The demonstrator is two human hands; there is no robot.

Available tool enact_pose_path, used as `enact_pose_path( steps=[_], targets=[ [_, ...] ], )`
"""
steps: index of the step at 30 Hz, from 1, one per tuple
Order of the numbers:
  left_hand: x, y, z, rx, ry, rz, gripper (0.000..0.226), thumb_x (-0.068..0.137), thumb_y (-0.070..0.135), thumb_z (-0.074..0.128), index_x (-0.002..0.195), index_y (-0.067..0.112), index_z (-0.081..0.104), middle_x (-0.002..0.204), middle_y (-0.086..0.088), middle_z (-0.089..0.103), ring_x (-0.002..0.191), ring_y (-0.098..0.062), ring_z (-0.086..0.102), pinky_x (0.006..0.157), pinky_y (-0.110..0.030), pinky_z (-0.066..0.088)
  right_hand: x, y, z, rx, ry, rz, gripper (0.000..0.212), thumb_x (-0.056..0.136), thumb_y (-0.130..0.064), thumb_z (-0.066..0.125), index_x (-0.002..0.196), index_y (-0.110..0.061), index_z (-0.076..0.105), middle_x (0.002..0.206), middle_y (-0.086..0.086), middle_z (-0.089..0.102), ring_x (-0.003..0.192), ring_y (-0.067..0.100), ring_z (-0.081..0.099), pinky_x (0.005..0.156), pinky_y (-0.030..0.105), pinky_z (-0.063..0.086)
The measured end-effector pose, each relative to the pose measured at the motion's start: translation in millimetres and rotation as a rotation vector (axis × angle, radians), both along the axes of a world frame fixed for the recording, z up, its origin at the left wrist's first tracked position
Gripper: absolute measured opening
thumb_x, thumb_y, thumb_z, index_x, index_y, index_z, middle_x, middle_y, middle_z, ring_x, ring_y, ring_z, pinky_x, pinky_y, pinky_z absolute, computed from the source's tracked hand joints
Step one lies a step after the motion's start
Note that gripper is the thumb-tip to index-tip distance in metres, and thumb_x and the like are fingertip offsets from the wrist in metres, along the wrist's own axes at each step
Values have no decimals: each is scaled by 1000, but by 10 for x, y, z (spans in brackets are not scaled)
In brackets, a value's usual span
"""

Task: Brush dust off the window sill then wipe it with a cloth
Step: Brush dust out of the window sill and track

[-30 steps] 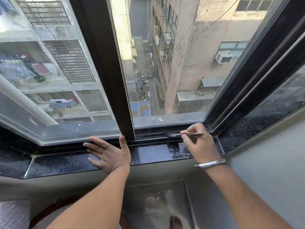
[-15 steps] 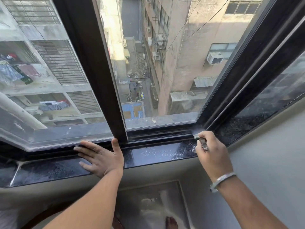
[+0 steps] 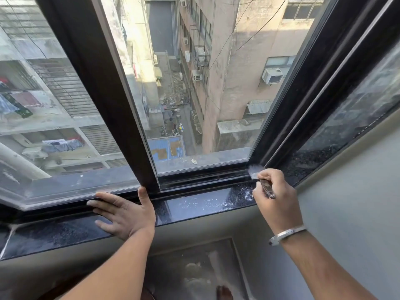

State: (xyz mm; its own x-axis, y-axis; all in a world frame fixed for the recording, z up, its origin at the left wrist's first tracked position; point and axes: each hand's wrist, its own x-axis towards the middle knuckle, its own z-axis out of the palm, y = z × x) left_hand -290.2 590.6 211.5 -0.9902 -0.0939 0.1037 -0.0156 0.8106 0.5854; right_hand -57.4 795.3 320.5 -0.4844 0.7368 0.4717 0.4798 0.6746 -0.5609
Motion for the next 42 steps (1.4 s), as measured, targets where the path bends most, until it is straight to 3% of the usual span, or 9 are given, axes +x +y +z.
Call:
enact_pose_path(
  steps=[4, 7, 13, 18, 23, 28, 33, 35, 42],
  targets=[
    [11, -10, 26, 2, 0, 4, 104, 89, 81, 19, 155, 6, -10, 162, -28, -3, 149, -44, 15, 115, -66, 11, -59, 57, 21, 99, 35, 35, 28, 77, 6, 68, 101, -6, 60, 91, 8, 72, 81, 20, 67, 76, 24, 50],
    [19, -6, 47, 5, 3, -3, 104, 89, 80, 18, 155, 5, -10, 162, -29, -3, 149, -43, 13, 115, -66, 11, -103, 62, -8, -65, -120, 75, 20, 81, 3, 63, 99, -6, 59, 85, 12, 72, 77, 32, 69, 72, 39, 55],
    [30, 4, 64, 19, 14, 10, 104, 89, 80, 19, 155, 4, -7, 162, -30, 0, 149, -42, 14, 115, -66, 11, 111, 113, 61, -50, 11, 76, 16, 86, -14, 57, 99, -20, 52, 85, -9, 69, 66, 8, 62, 64, 19, 46],
    [48, 7, 98, 19, 18, 9, 104, 89, 79, 20, 155, 3, -6, 162, -30, 0, 149, -43, 15, 115, -65, 11, -5, 192, 44, -180, -95, 75, 7, 90, -9, 59, 96, -12, 57, 75, 2, 68, 65, 20, 65, 63, 40, 54],
    [49, 2, 100, 14, 18, 17, 103, 89, 78, 22, 154, 3, -6, 162, -30, 0, 149, -42, 14, 115, -65, 11, -5, 92, 120, -156, 79, 27, 6, 89, -19, 56, 93, -15, 54, 70, -10, 65, 59, 7, 62, 58, 19, 46],
    [45, 7, 113, 1, 3, 9, 103, 89, 77, 22, 155, 3, -7, 162, -30, -1, 148, -45, 17, 115, -64, 12, -568, -535, 173, -260, 265, 365, 3, 94, -9, 52, 97, -9, 53, 92, -30, 66, 79, -8, 65, 70, 4, 45],
    [25, 2, 81, -6, -9, 13, 105, 87, 79, 20, 155, 4, -7, 162, -29, 0, 147, -45, 18, 115, -63, 12, -1210, -1049, -143, -413, 242, 547, 8, 94, -13, 52, 98, -8, 49, 98, -4, 70, 83, 10, 70, 72, 30, 57],
    [21, 3, 66, -8, -4, 9, 105, 87, 80, 20, 155, 5, -8, 162, -29, 0, 147, -44, 19, 115, -63, 12, -1208, -974, -241, -401, 218, 522, 7, 92, -10, 54, 97, -5, 52, 91, 8, 70, 73, 20, 69, 67, 42, 55],
    [1, -2, 52, -9, -7, 18, 104, 88, 79, 24, 155, 5, -7, 162, -30, 4, 146, -46, 22, 114, -64, 15, -241, 160, -75, -121, -55, 56, 8, 91, -13, 57, 96, -17, 52, 71, -1, 66, 66, 29, 67, 61, 37, 52]
  ],
)
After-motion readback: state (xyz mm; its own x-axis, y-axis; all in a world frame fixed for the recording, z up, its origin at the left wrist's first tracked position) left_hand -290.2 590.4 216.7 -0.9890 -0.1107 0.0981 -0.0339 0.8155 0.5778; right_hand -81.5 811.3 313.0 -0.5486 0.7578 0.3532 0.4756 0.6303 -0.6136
